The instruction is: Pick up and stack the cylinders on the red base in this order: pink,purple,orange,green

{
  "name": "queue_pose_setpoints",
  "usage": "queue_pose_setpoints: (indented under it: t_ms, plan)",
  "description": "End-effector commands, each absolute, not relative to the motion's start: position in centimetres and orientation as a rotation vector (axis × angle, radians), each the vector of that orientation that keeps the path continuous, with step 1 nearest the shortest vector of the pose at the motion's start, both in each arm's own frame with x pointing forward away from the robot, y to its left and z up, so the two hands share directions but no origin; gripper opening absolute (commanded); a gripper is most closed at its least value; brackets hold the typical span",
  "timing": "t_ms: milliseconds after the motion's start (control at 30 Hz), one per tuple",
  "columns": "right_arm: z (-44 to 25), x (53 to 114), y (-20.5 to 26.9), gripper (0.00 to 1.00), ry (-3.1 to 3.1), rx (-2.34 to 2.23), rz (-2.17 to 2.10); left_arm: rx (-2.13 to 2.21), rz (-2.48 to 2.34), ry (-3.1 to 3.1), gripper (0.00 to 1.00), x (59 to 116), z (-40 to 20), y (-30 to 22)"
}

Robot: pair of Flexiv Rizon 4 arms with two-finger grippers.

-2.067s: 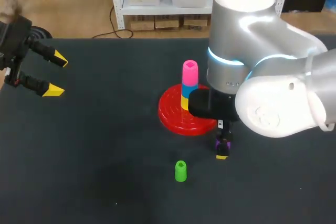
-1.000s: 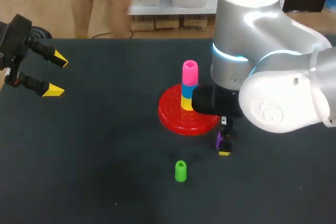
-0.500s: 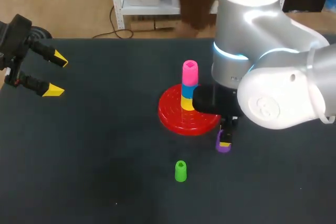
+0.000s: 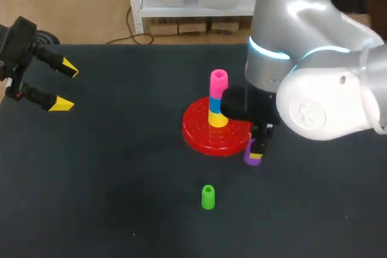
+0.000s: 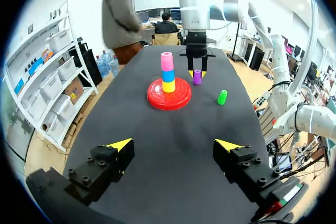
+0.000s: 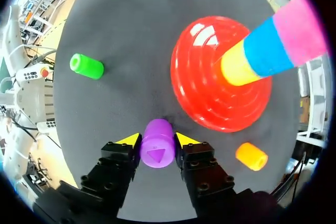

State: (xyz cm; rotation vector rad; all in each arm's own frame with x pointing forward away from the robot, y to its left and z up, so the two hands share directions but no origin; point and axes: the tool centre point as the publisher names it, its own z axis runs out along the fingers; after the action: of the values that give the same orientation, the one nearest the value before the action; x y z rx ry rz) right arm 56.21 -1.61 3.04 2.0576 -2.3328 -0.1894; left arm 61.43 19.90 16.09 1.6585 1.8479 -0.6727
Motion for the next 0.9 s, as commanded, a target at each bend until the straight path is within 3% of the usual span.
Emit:
queue_pose_setpoints:
  t_ms: [33, 500, 900]
  plan:
    - [6.7, 56.5, -1.6, 0.0, -2.331, 2.086, -0.15, 1.657, -0.67, 1.845, 1.0, 61.3, 16.0, 19.9]
    - [17.5, 61.9, 1.6, 0.0, -2.315, 2.208, -0.026, 1.657, -0.67, 1.845, 1.0, 61.3, 16.0, 19.9]
    - [19.9, 67.1, 5.1, 0.0, -2.197, 2.25, 0.003, 1.657, -0.67, 1.845, 1.0, 61.3, 16.0, 19.9]
